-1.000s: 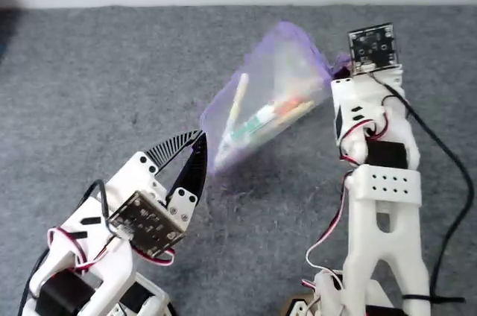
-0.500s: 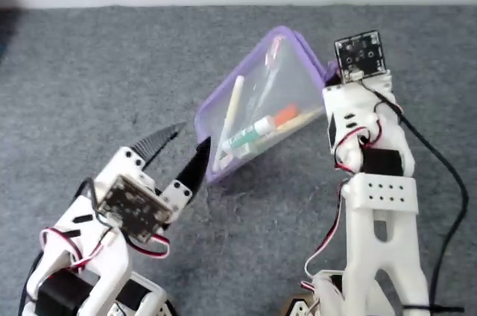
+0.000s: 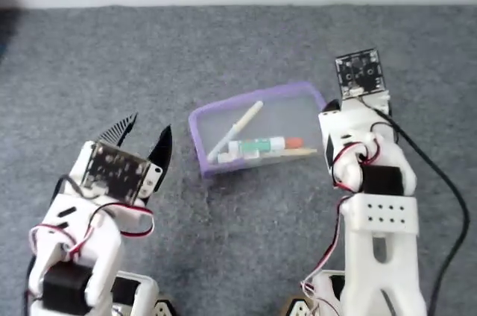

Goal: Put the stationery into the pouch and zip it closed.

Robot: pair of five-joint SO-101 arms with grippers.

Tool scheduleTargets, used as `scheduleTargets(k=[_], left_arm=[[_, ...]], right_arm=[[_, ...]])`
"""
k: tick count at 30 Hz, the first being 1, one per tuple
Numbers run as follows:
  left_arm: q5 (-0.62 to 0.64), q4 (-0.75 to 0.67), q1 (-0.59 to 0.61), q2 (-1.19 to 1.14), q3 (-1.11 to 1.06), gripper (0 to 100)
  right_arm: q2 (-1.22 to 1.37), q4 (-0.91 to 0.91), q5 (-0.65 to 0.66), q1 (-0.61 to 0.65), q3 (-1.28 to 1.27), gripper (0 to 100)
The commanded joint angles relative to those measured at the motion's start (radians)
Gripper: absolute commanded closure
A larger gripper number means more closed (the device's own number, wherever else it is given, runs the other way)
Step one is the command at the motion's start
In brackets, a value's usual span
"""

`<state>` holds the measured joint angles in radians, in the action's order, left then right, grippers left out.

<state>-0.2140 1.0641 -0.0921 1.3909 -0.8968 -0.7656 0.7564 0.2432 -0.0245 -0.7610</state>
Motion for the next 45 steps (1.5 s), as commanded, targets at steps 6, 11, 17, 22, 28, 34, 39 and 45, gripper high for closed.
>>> scheduleTargets(k=[6, 11, 17, 22, 28, 34, 39, 45], left_arm=[[0.014, -0.031, 0.060, 0.002, -0.093, 83], [0.015, -0.153, 0.066, 0.002, -0.206, 92], [0.107, -0.176, 0.066, 0.034, -0.268, 99], [0.219, -0.101, 0.068, 0.130, -0.317, 99], [0.235, -0.101, 0.115, 0.310, -0.486, 99], [0.236, -0.106, 0.126, 0.433, -0.682, 99], [0.239, -0.175, 0.198, 0.427, -0.766, 99], [0.239, -0.098, 0.193, 0.427, -0.786, 99]], right_arm=[[-0.154, 0.199, -0.166, 0.005, 0.006, 80.2], [-0.193, 0.271, -0.247, 0.005, 0.005, 99.8], [-0.311, 0.384, -0.333, 0.005, -0.061, 99.1], [-0.549, 0.380, -0.334, 0.012, -0.236, 99.1], [-0.881, 0.380, -0.331, 0.007, -0.470, 99.1], [-1.049, 0.384, -0.328, 0.005, -0.646, 99.1], [-1.030, 0.381, -0.330, 0.007, -0.727, 99.1], [-1.050, 0.387, -0.331, 0.005, -0.924, 99.0]])
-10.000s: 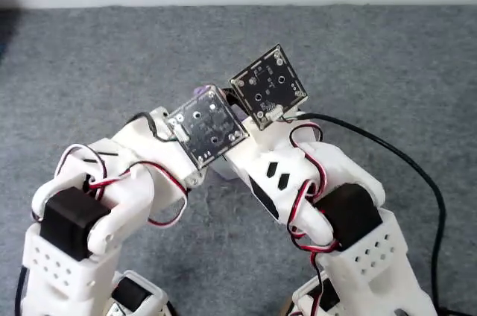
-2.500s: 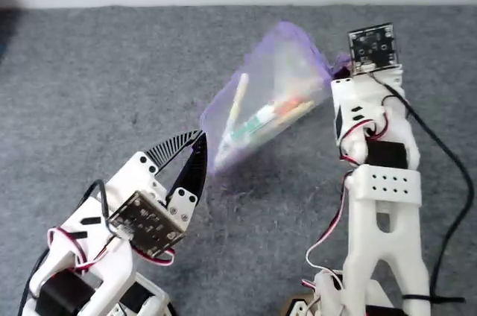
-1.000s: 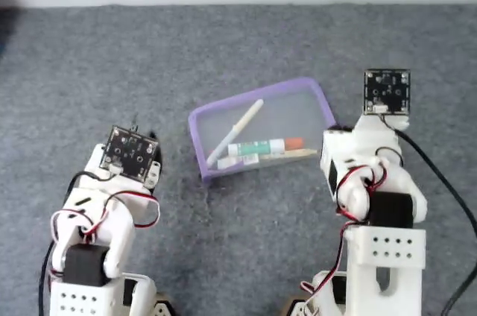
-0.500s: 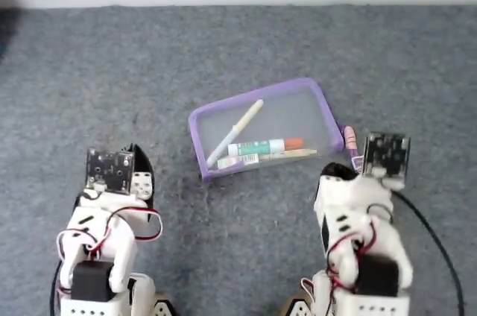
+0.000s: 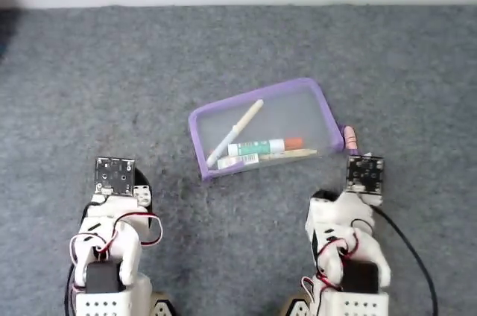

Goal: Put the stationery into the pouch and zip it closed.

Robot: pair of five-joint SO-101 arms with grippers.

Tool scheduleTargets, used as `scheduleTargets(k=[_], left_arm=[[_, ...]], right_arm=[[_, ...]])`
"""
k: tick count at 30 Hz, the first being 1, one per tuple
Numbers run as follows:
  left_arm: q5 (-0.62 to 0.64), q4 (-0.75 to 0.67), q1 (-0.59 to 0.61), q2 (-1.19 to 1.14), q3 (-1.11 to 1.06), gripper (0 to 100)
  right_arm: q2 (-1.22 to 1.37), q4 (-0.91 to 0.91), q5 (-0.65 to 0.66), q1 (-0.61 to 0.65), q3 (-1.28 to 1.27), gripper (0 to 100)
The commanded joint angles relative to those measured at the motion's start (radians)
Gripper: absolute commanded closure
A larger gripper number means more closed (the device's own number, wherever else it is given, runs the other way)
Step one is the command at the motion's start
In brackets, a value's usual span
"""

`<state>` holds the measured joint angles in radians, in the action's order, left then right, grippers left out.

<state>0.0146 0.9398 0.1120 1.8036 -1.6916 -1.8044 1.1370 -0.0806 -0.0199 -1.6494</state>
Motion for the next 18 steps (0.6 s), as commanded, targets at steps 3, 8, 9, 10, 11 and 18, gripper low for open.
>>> scheduleTargets(k=[3, 8, 9, 10, 11, 18], left_arm=[[0.011, 0.072, -0.018, 0.014, 0.008, 99], [0.011, 0.161, -0.014, 0.011, 0.008, 99], [0.011, 0.187, -0.015, 0.011, 0.008, 99], [0.012, 0.213, -0.015, 0.011, 0.008, 99], [0.012, 0.238, -0.015, 0.011, 0.008, 99], [0.011, 0.269, -0.014, 0.011, 0.008, 99]], right_arm=[[-0.012, 0.002, -0.011, 0.001, -0.034, 99.0], [-0.012, 0.010, -0.011, -0.001, -0.034, 99.0], [-0.012, 0.010, -0.011, -0.001, -0.034, 99.0], [-0.012, 0.010, -0.011, -0.001, -0.034, 99.0], [-0.012, 0.010, -0.011, 0.001, -0.034, 98.9], [-0.012, 0.010, -0.009, 0.005, -0.034, 98.9]])
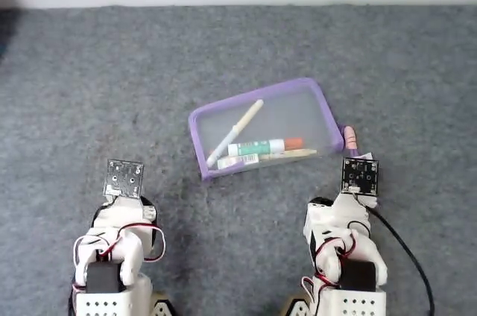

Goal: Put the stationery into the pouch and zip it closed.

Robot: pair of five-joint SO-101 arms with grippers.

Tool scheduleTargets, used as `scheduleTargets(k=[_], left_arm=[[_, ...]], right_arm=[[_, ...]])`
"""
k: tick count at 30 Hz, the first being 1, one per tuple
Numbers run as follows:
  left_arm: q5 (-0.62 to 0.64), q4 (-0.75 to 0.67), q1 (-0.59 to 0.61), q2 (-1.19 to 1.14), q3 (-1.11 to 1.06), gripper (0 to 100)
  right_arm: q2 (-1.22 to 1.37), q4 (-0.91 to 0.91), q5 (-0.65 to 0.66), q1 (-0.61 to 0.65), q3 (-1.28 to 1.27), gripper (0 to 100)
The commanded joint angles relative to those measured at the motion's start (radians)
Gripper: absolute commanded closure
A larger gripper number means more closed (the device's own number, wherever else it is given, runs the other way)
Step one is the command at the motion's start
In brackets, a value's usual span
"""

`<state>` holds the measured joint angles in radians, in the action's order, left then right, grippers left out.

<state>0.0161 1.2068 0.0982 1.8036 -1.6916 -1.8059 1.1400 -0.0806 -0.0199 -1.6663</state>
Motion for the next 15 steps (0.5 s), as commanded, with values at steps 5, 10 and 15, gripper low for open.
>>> scheduleTargets(k=[5, 10, 15], left_arm=[[0.009, 0.008, -0.003, 0.012, 0.008, 99], [0.009, 0.008, -0.005, 0.012, 0.008, 99], [0.009, 0.008, -0.005, 0.012, 0.008, 99]], right_arm=[[-0.010, 0.007, -0.009, 0.005, -0.017, 98.9], [-0.010, 0.007, -0.009, 0.005, -0.017, 98.9], [-0.010, 0.007, -0.009, 0.005, -0.017, 98.9]])
